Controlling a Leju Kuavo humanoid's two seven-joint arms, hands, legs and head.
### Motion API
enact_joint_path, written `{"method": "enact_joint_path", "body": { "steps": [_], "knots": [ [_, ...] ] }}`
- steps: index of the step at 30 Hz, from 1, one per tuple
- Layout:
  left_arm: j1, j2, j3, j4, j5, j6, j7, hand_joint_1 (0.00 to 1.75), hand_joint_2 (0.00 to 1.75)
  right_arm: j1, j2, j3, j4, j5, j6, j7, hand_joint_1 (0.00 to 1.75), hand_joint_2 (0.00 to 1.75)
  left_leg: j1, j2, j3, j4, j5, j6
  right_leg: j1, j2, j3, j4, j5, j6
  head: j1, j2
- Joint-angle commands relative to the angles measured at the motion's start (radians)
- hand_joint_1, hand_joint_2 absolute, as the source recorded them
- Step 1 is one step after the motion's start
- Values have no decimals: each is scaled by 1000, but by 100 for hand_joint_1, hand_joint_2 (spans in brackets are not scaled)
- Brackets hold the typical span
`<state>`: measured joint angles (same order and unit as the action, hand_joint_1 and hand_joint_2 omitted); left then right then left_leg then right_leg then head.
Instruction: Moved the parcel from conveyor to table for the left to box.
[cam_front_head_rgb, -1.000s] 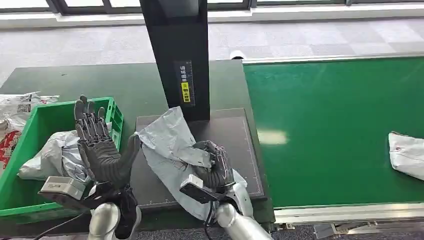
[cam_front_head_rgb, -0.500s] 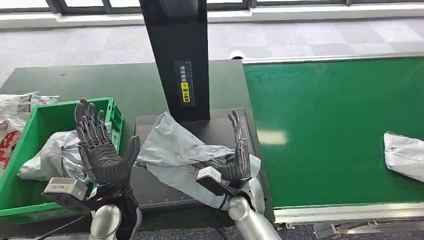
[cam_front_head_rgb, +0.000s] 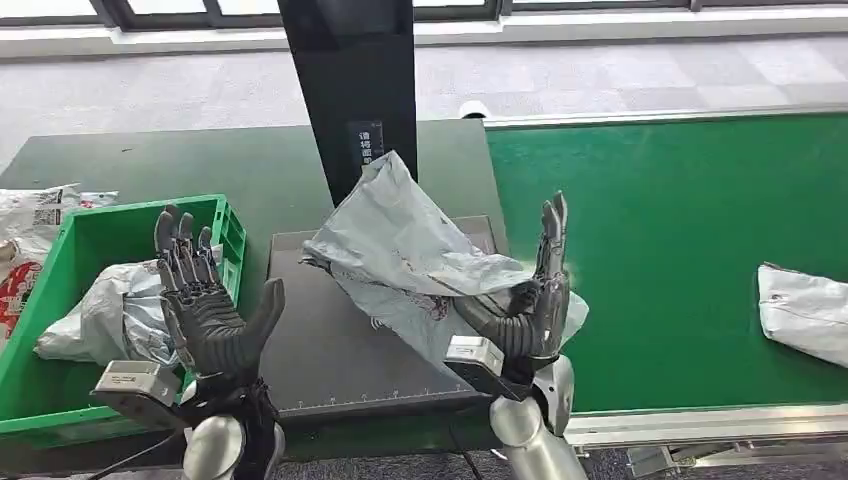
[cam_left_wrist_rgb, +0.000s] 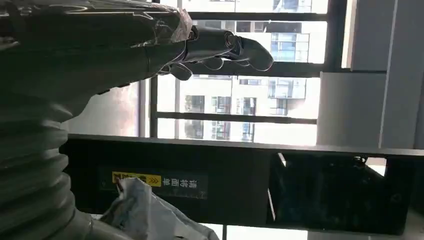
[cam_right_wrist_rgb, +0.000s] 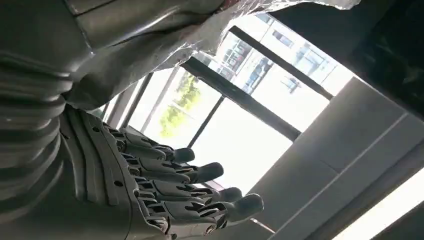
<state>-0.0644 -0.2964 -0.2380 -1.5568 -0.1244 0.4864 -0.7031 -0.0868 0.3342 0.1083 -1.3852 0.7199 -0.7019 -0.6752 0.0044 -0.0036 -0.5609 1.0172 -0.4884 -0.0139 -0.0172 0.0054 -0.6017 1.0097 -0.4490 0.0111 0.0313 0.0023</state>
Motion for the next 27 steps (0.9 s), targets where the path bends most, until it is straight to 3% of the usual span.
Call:
{"method": "enact_joint_path", "body": {
  "steps": [1,9,14,15,27],
  "knots": [
    [-9,17,-9,42,-14,-12,5,0,175,105,15,-18,-122,-20,4,9,0,175,1,-4,3,-3,1,0,1,-4,5,-3,-1,-1,0,0],
    [9,9,2,29,-37,-18,5,0,175,10,15,-28,68,19,4,41,0,175,1,1,4,-3,0,0,1,0,4,-3,0,-1,0,0],
    [15,12,-16,29,-40,2,5,0,175,30,15,-28,91,2,4,-2,2,175,1,1,4,-3,0,0,1,0,4,-3,1,-1,0,0],
    [29,14,-10,11,-40,-11,5,0,175,0,15,-6,130,25,4,31,175,175,1,1,3,-3,0,0,1,0,4,-3,0,-1,0,0],
    [35,3,-3,8,-46,-20,5,0,175,6,15,5,135,46,4,56,175,175,1,1,3,-3,0,0,1,1,4,-2,0,-1,0,0]
  ]
}}
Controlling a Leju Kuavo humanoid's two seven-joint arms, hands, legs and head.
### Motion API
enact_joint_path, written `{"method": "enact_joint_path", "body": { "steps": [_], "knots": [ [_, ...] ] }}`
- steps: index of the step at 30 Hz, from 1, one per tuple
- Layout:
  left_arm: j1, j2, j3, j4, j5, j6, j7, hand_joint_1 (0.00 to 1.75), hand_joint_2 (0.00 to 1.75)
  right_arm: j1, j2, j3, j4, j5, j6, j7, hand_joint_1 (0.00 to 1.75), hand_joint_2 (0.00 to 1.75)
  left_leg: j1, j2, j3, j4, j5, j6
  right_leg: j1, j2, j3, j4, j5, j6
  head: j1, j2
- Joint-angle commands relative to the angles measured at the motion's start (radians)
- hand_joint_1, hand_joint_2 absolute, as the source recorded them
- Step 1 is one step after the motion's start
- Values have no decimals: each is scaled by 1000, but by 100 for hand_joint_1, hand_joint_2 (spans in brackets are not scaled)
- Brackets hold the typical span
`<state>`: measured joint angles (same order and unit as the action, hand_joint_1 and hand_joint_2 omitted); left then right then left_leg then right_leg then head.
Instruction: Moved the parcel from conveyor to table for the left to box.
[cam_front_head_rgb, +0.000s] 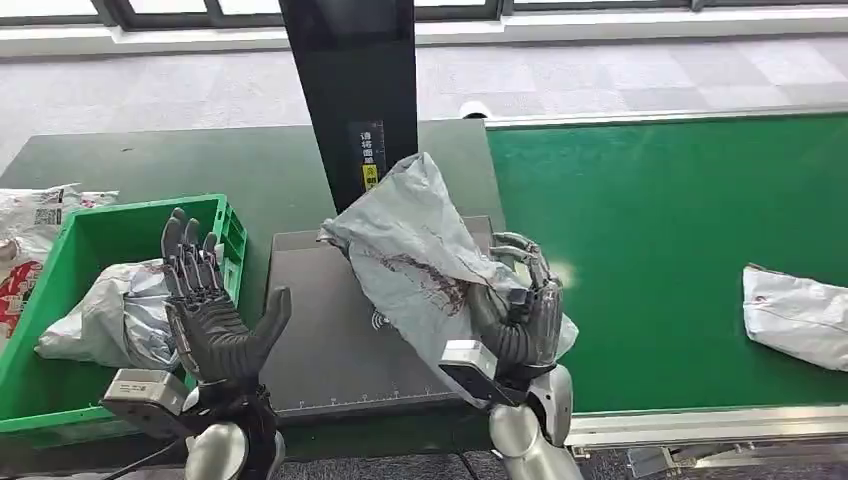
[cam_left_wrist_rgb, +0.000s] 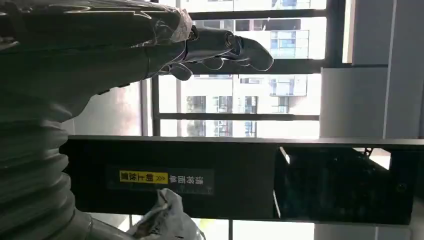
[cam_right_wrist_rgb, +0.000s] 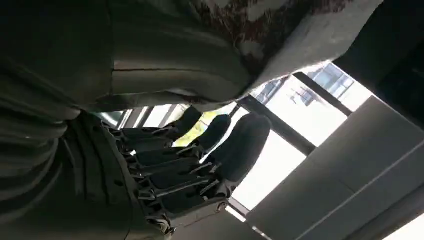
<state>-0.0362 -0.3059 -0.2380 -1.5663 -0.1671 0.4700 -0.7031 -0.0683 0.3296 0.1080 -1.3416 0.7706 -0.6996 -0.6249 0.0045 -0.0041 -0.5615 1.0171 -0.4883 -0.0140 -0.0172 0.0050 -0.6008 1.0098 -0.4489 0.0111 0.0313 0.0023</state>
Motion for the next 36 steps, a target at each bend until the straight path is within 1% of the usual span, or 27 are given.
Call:
{"method": "enact_joint_path", "body": {
  "steps": [1,3,4,5,7,9,11,12,14,16,19,22,27,36],
  "knots": [
    [7,8,1,16,-6,-9,5,0,175,-21,19,6,123,-21,1,13,175,175,0,1,2,-1,0,0,0,1,2,-1,0,-1,0,0],
    [5,3,3,20,-10,-16,5,0,175,-48,19,-15,187,-12,1,40,175,175,1,2,4,-3,0,0,1,2,3,-3,1,-1,0,0],
    [4,-1,2,23,-13,-19,5,0,175,-79,19,-35,270,-9,1,58,175,175,0,2,2,-1,0,0,1,1,2,-1,0,-1,0,0],
    [5,-3,0,23,-15,-20,5,0,175,-102,19,-56,330,11,1,69,175,175,1,3,4,-3,0,0,1,2,3,-3,1,-1,0,0],
    [6,-3,-8,24,-16,-15,5,0,175,-134,19,-90,436,18,1,68,175,175,1,3,5,-4,0,0,1,3,5,-4,2,-1,0,0],
    [11,0,-15,18,-15,-14,5,0,175,-159,19,-117,502,7,1,44,175,175,1,3,5,-3,0,0,1,3,4,-4,1,-1,0,0],
    [6,0,-14,20,-13,-14,5,0,175,-156,19,-112,503,16,1,55,175,175,1,3,6,-5,1,0,1,2,5,-5,2,-1,0,0],
    [6,0,-14,20,-13,-14,5,0,175,-156,19,-112,503,16,1,55,175,175,1,2,4,-3,0,0,1,1,3,-3,1,-1,0,0],
    [-4,-1,-12,33,-10,-22,5,0,175,-151,19,-101,491,25,1,83,175,175,1,1,3,-2,0,0,1,1,3,-2,1,-1,0,0],
    [-10,-3,-14,40,-8,-26,5,0,175,-162,19,-104,515,23,1,93,175,175,0,1,3,-2,0,0,0,0,2,-2,0,-1,0,0],
    [-19,-6,-14,53,-8,-34,5,0,175,-220,19,-94,654,-65,18,51,175,175,1,1,4,-3,1,0,1,1,4,-3,1,-1,0,0],
    [-25,-4,-18,56,-6,-36,5,0,175,-260,11,-94,744,-97,105,47,175,175,1,1,3,-2,1,0,1,1,3,-2,1,-1,0,0],
    [-25,-4,-18,56,-6,-36,5,0,175,-260,11,-94,744,-97,105,47,175,175,0,-1,3,-2,1,0,1,-1,3,-2,1,-1,0,0],
    [-24,-3,-16,53,-5,-34,5,0,175,-262,13,-91,746,-97,116,48,175,175,0,0,2,-1,1,0,1,-1,2,-1,0,-1,0,0]
  ]
}}
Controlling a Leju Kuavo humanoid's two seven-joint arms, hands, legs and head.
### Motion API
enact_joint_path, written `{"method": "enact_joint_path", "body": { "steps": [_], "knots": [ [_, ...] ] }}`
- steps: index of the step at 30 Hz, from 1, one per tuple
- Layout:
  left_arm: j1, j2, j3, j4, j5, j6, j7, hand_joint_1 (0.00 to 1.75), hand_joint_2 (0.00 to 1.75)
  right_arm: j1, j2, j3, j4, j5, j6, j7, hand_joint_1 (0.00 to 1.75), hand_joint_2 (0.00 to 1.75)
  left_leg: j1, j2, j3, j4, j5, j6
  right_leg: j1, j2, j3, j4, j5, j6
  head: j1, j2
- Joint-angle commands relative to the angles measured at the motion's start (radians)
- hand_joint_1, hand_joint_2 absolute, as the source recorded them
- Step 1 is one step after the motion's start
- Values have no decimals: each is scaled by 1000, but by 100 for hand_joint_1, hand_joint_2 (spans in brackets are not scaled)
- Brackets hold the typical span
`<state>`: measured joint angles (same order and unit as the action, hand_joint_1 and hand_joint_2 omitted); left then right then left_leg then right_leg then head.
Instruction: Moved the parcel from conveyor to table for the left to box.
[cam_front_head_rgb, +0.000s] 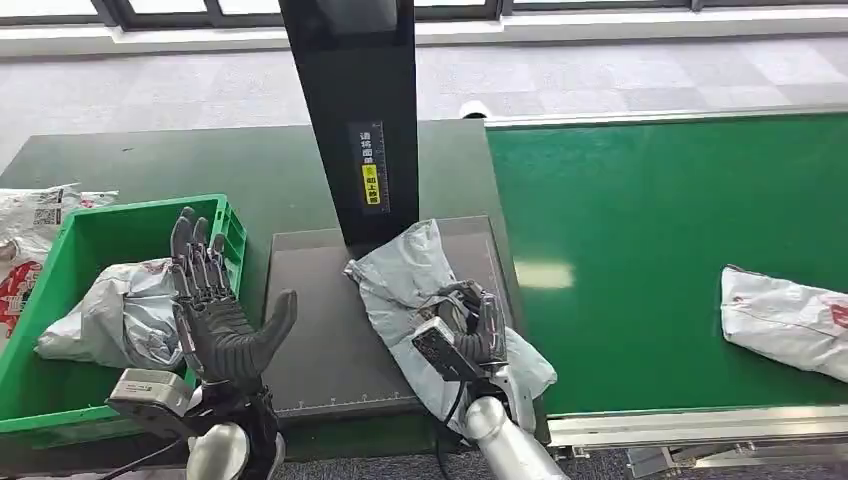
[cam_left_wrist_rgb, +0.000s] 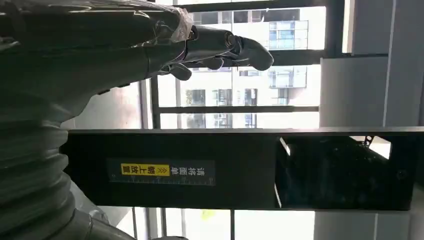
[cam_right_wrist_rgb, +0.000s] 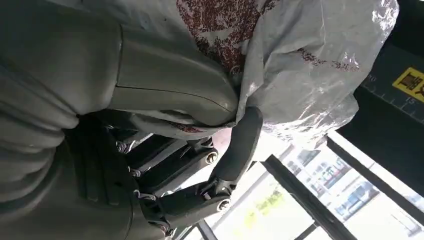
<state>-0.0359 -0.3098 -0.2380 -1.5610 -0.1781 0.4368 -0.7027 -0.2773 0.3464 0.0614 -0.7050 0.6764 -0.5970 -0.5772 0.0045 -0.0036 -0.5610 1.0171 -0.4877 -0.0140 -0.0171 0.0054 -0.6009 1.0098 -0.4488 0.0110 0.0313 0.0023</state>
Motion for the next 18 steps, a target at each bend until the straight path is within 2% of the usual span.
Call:
{"method": "enact_joint_path", "body": {
  "steps": [1,4,6,10,11,18],
  "knots": [
    [-23,1,-16,48,7,0,5,0,175,-52,-4,-44,108,-1,10,0,175,175,0,-1,1,-1,0,0,0,-1,1,-1,0,0,0,0],
    [-23,2,-16,47,7,0,5,0,175,-52,-4,-44,107,1,8,0,171,175,0,-1,2,-2,1,0,1,-1,3,-2,0,-1,0,0],
    [-19,4,-19,47,6,-2,5,0,175,-45,0,-47,97,-2,-4,-4,0,175,0,-1,1,-1,0,0,0,-1,1,-1,0,-1,0,0],
    [-21,4,-21,49,3,1,5,0,175,-26,3,-45,59,-27,2,-29,0,175,0,-1,2,-2,0,0,1,-2,3,-2,0,-1,0,0],
    [-21,4,-21,50,2,2,5,0,175,-19,3,-39,42,-38,6,-37,0,0,1,-1,1,-1,0,0,1,-2,2,-2,0,-1,0,0],
    [-22,8,-25,52,4,6,5,0,175,5,3,-17,-18,-59,-1,-58,0,0,0,-1,1,-1,0,0,1,-2,2,-2,0,-1,0,0]
  ]
}}
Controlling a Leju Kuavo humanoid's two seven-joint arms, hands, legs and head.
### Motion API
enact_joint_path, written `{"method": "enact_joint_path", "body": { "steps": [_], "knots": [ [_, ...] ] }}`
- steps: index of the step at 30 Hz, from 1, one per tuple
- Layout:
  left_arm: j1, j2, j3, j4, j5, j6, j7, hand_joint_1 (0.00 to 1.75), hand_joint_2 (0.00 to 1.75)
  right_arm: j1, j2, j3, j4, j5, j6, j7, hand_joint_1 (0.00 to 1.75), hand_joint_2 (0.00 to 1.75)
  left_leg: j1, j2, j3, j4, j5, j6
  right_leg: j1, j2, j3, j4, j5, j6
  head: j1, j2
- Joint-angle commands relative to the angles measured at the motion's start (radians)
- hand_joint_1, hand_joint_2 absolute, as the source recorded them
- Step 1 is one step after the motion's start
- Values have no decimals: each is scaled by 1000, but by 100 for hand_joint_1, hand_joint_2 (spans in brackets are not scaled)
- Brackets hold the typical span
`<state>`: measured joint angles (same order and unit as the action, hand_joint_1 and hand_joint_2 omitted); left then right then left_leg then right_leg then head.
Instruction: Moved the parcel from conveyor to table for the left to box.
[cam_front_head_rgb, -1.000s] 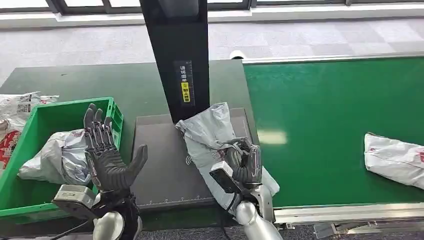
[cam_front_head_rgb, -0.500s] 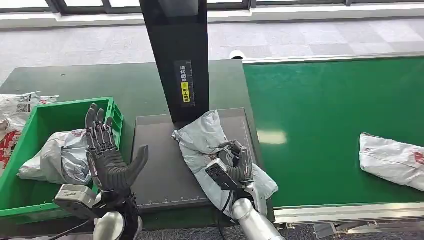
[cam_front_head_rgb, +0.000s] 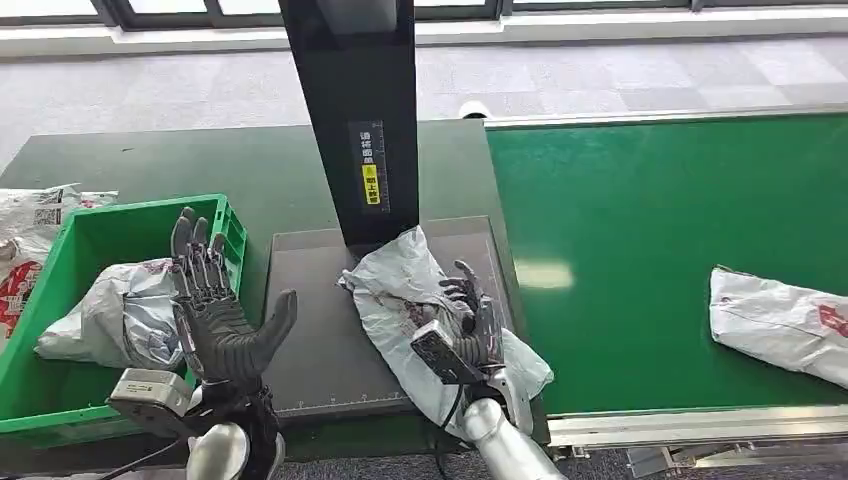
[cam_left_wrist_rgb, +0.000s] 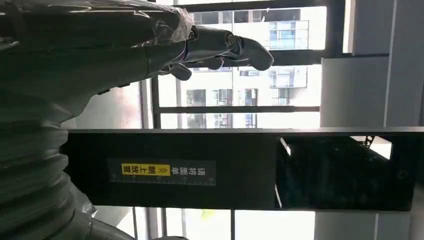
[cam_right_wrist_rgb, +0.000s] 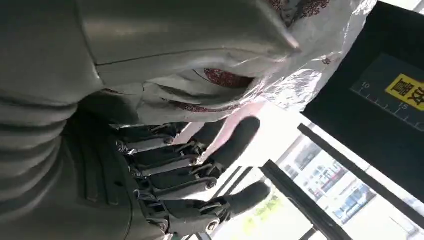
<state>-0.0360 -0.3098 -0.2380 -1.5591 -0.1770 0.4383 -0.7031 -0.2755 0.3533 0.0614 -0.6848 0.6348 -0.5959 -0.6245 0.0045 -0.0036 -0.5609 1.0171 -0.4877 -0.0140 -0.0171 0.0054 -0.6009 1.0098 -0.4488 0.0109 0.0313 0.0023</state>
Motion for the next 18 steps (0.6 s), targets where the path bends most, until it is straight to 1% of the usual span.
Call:
{"method": "enact_joint_path", "body": {
  "steps": [1,2,4,5,13,15,18],
  "knots": [
    [-22,8,-25,50,3,5,5,0,175,3,-4,-17,-38,-18,-2,-11,0,0,0,-1,3,-2,0,0,1,-2,3,-2,0,-1,0,0],
    [-22,8,-25,50,3,5,5,0,175,3,-4,-17,-38,-18,-2,-11,0,0,0,-1,1,-1,0,0,0,-1,1,-1,0,0,0,0],
    [-22,8,-25,50,3,5,5,0,175,3,-4,-17,-38,-18,-2,-11,0,0,1,-1,4,-3,1,0,1,-2,4,-4,0,-1,0,0],
    [-22,8,-25,50,3,5,5,0,175,3,-4,-17,-38,-18,-2,-11,0,0,0,-1,1,-1,0,0,0,-2,2,-1,0,-1,0,0],
    [-42,26,-46,69,16,20,5,0,175,64,-4,10,-167,-35,-6,-28,0,0,0,-3,1,-1,0,0,0,-3,2,-1,0,-1,0,0],
    [-41,28,-48,69,17,21,5,0,175,86,-4,19,-214,-47,-13,-35,0,0,0,-2,1,-1,0,0,0,-3,1,-1,0,-1,0,0],
    [-32,27,-47,58,15,18,5,0,175,147,-4,56,-357,-70,-70,-64,0,0,0,-3,1,-2,0,0,1,-4,2,-2,-1,-1,0,0]
  ]
}}
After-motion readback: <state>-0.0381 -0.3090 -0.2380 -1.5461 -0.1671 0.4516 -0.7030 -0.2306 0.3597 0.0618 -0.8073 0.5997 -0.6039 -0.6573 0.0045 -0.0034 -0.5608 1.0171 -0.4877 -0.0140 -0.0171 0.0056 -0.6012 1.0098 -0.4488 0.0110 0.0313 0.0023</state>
